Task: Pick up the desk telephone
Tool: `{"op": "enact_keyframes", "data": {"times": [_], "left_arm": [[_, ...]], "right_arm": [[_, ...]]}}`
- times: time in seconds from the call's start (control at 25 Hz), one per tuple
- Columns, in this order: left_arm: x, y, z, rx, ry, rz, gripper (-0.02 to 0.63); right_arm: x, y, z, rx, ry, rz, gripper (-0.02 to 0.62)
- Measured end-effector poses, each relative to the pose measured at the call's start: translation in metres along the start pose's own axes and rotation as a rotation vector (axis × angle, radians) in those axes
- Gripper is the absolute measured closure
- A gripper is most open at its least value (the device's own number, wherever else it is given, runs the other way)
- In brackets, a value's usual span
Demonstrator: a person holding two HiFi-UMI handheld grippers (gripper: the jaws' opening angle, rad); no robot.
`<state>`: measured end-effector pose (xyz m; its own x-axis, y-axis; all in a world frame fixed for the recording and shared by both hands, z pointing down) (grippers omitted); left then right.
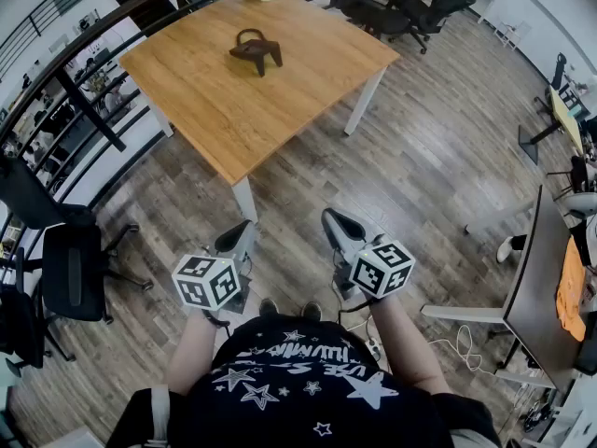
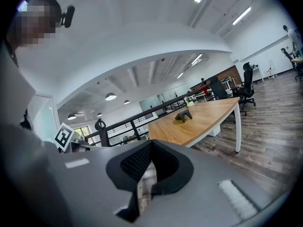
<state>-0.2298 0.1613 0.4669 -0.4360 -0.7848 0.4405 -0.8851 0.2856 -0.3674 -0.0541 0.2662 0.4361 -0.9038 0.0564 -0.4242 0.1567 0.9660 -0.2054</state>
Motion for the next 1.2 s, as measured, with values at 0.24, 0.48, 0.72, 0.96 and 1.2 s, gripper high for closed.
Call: {"op": "enact_keyframes", "data": {"times": [0.24,0.48,0.72,0.96,1.2], "left_arm": [[0.009,-0.001,-0.010,0.025,0.015,0.016,0.604],[0.014,0.006,-0.017,0.039,0.029,0.022,0.604],[0.033,0.016,-0.022,0.056,0.030,0.013,0.604],[0.051,0.017,-0.026,0.073,0.035,-0.003,0.604],[0.060,0.011,-0.025,0.066,0.050,0.011,0.604]], "right_arm": [[0.000,-0.004,-0.001,0.002,-0.001,0.000,0.594],[0.006,-0.008,-0.004,0.010,0.006,0.002,0.594],[0.018,-0.023,-0.008,-0.006,0.037,-0.009,0.594],[0.019,-0.022,-0.016,-0.018,0.025,-0.080,0.594],[0.003,-0.024,-0.018,-0.012,0.006,-0.108,0.594]]}}
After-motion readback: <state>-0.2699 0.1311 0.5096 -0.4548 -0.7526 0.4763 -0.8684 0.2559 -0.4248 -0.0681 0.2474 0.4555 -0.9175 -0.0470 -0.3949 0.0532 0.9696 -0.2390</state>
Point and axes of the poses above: the fingertips, and each gripper's own axes: y backward along the fingers, x to its left, z out of its top, the point moved 4 cm from there along y, backward along the fingers, and after that the axes turned 2 degrees about z, right-handed, at the moved point
